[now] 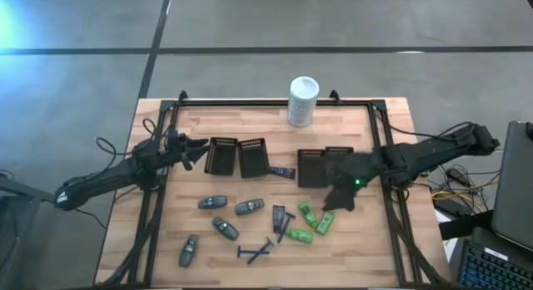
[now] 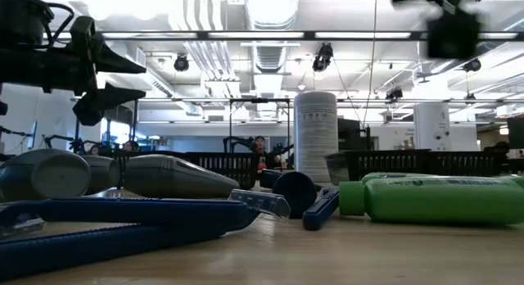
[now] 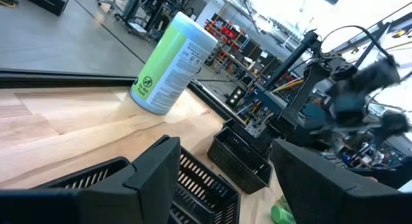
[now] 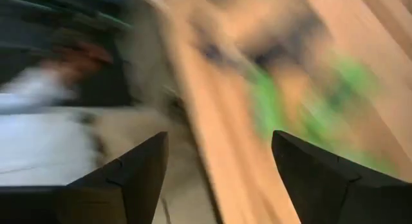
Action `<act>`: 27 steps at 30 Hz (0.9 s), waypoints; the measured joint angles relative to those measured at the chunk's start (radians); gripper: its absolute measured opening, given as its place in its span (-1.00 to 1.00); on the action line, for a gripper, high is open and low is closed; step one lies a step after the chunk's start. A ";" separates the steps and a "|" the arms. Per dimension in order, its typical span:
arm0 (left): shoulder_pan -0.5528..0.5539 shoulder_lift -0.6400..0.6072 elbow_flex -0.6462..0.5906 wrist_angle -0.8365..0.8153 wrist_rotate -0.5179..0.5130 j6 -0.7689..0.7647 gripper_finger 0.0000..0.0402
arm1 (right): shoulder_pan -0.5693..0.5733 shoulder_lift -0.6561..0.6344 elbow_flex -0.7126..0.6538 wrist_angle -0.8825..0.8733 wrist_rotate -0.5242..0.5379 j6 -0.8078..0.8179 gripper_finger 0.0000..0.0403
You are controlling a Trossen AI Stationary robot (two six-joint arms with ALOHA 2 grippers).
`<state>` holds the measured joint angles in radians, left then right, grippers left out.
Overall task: Pick & Place Travel size toiletries
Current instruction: Put the green shampoo into the right black bin
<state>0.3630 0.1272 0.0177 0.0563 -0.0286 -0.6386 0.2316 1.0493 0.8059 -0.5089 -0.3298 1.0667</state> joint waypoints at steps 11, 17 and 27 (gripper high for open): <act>0.000 0.000 0.000 0.003 0.001 -0.152 0.25 | 0.141 0.307 0.098 -0.404 0.150 0.398 0.20; 0.000 0.000 -0.006 0.001 0.001 -0.151 0.25 | 0.208 0.505 0.239 -0.412 0.154 0.482 -0.01; 0.000 0.000 -0.006 0.002 0.002 -0.151 0.25 | 0.215 0.669 0.349 -0.500 0.053 0.846 -0.06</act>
<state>0.3630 0.1276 0.0116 0.0582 -0.0265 -0.7898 0.4470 1.7184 1.1549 -1.0086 -0.2767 1.9126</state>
